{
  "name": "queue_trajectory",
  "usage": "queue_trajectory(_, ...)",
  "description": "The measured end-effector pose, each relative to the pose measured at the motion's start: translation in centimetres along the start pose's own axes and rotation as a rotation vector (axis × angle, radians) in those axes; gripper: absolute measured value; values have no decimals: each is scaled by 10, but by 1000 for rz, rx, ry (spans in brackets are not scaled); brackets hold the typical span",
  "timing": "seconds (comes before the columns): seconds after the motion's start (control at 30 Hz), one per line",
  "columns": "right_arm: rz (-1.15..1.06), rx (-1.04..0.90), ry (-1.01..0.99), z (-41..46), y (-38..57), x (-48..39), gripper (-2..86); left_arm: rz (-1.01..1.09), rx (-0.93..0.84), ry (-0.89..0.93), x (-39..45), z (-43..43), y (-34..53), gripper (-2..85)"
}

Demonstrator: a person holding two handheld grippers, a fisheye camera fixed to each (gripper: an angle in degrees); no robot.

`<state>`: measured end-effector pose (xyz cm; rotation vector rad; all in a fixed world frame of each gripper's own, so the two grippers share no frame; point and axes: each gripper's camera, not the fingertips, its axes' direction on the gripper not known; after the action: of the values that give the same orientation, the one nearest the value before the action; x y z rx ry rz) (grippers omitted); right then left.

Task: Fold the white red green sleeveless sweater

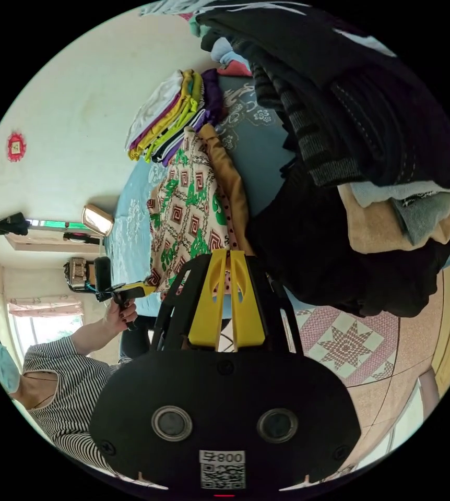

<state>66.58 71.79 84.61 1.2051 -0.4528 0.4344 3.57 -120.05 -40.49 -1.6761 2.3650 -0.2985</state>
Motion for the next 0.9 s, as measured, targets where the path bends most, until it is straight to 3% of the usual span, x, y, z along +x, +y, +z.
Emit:
queue_trajectory(0.4, -17, -26, 83, 5, 9, 0, 7, -48, -56, 25, 15, 35, -22, 20)
queue_trajectory(0.6, 26, 14, 14, 9, 13, 3, 6, -46, -47, 76, 21, 34, -19, 20)
queue_trajectory(0.73, 62, 97, 10, -2, 26, -4, 4, -44, -28, 87, 27, 22, -10, 13)
queue_trajectory(0.9, 11, 232, 178, -12, 45, -55, 1, 73, 22, -2, 61, 7, -9, 4)
